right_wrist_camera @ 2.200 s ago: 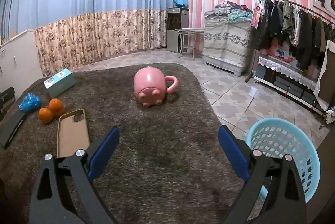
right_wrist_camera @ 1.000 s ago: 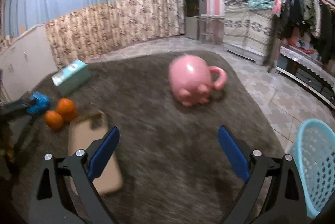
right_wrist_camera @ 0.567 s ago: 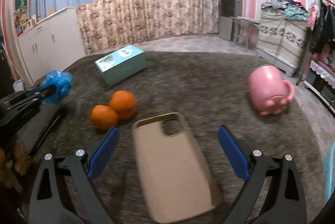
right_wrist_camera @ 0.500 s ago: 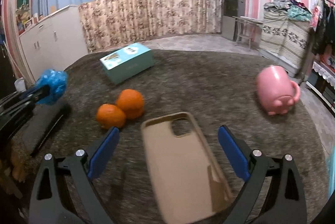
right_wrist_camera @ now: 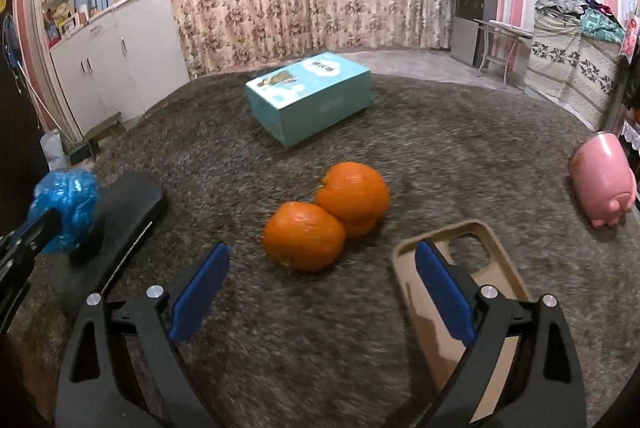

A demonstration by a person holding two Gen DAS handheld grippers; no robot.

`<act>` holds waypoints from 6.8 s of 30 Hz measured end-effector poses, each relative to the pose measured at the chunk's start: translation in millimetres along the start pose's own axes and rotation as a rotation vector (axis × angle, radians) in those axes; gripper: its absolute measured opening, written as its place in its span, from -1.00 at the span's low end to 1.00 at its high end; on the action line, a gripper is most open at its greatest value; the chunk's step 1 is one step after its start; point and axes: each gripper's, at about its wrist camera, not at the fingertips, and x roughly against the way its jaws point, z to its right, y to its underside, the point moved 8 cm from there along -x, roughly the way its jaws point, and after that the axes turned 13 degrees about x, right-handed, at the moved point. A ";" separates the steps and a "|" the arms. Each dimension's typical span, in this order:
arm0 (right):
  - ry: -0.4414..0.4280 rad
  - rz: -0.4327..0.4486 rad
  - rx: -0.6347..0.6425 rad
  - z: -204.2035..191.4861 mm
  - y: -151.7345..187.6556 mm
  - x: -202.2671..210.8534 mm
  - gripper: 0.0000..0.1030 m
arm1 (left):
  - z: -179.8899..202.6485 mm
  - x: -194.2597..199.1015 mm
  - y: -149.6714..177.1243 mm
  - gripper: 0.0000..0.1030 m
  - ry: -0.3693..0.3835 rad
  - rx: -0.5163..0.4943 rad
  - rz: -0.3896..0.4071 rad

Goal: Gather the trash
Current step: 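Grasp the blue plastic bag with the left tool while the right tool grasps an orange, then carry the blue plastic bag and orange over the light blue basket, then open the left tool to drop the blue plastic bag into the basket, then open the right tool to drop the orange into the basket, then move both tools back over the rug toward the remaining orange, then grasp the second orange with the left tool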

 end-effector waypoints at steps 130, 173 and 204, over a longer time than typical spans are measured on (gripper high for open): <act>0.746 0.094 -0.519 402.0 246.5 291.4 0.79 | 509.6 92.0 174.2 0.89 0.603 -0.493 -0.064; 0.393 0.131 -0.217 222.4 116.6 173.0 0.79 | 205.3 11.6 19.0 0.90 0.129 -0.256 0.028; 0.362 0.044 -0.176 203.2 117.3 134.5 0.79 | 194.9 -40.5 27.2 -0.74 0.181 -0.268 -0.082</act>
